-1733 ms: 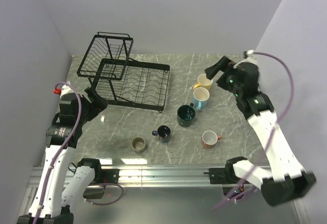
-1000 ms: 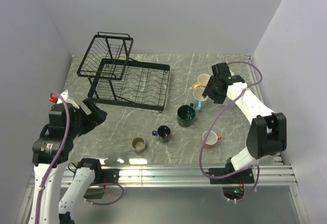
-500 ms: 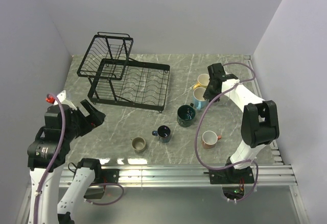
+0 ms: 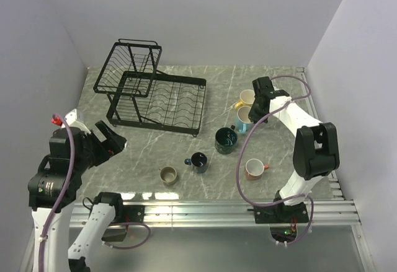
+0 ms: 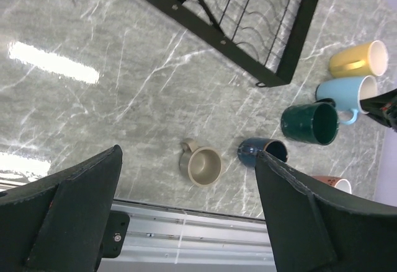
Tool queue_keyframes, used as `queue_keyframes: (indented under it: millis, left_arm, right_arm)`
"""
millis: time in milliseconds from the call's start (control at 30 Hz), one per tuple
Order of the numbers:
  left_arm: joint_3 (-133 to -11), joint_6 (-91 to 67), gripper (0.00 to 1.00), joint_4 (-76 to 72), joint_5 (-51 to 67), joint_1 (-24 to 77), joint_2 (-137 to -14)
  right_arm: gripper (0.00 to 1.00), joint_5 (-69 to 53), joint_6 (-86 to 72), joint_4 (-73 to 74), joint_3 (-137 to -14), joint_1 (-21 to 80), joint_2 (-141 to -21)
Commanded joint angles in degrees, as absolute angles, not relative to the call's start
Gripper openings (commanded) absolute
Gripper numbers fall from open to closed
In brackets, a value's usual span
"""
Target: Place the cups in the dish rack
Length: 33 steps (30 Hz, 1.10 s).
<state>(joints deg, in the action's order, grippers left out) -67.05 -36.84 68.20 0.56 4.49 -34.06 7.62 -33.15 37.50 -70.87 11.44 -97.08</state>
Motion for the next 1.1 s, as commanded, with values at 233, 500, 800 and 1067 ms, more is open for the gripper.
queue_keyframes:
  millis: [233,500,800,1067]
  left_arm:
    - [-80.1,-36.0,0.95,69.1,4.6,4.6,-38.0]
    - [-92.3,-47.4,0.99,50.4,26.9,4.7,-44.9]
    - [-72.5,-69.8,0.99,9.7,39.5,4.7,-46.7]
    - [-55.9,-87.1,0.99,-24.0,38.3,5.3,-46.1]
  right_arm:
    - [0.0,6.7,-32.5,43.3,-75.6,12.1,-80.9]
    - [0.0,-17.8,-36.2,41.9,-80.9,12.3,-68.8]
    - [0.0,-51.5,-71.3,1.0,-77.4,14.1,-63.4]
    - [0.0,-53.0,-72.9,-2.2,-82.3,22.7,-68.7]
